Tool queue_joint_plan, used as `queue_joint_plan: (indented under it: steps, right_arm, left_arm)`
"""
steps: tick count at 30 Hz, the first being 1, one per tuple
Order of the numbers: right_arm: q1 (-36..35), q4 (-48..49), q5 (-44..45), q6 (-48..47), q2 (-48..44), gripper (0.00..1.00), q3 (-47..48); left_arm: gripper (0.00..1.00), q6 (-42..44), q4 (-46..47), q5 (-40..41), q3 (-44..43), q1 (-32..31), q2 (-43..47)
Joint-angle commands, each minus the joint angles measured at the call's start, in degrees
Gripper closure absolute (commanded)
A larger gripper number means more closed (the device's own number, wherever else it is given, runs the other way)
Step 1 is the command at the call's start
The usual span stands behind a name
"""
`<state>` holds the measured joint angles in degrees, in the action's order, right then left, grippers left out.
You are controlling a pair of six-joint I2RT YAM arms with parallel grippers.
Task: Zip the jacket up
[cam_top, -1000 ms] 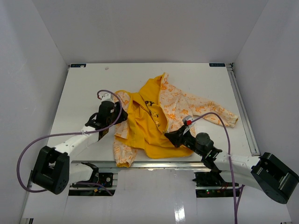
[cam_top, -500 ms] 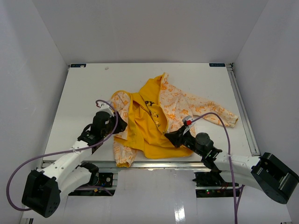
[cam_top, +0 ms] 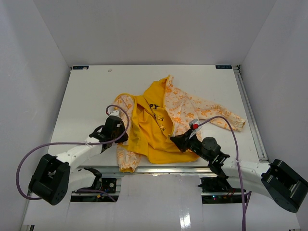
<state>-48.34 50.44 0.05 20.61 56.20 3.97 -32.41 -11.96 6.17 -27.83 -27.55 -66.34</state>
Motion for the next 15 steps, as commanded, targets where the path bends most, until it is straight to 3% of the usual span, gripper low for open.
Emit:
queue_joint_plan:
  steps: [1,6,9,12,15]
  right_arm:
    - [0.17,0.89,0.99,0.06,-0.83,0.92,2.02]
    - [0.10,0.56,1.07,0.15,-1.16,0.92,2.01]
    - [0.17,0.40,1.23,0.22,-1.36,0.92,1.78]
    - [0.08,0.49,1.35,0.43,-1.35,0.92,1.64]
    - [0.12,0.77,1.71,0.91,-1.30,0.92,1.48]
  left_arm:
    - [0.96,-3.76,-2.66,9.51,-5.64,0.44,1.29]
    - [1.00,-5.55,-7.21,12.85,-12.43,2.39,10.01]
    - [1.00,-4.79,-10.02,10.44,-18.52,2.41,12.29]
    - [1.00,-2.94,-11.00,3.33,-25.99,2.41,12.09]
    - [1.00,-2.32,-9.92,-11.87,-30.50,2.10,9.07]
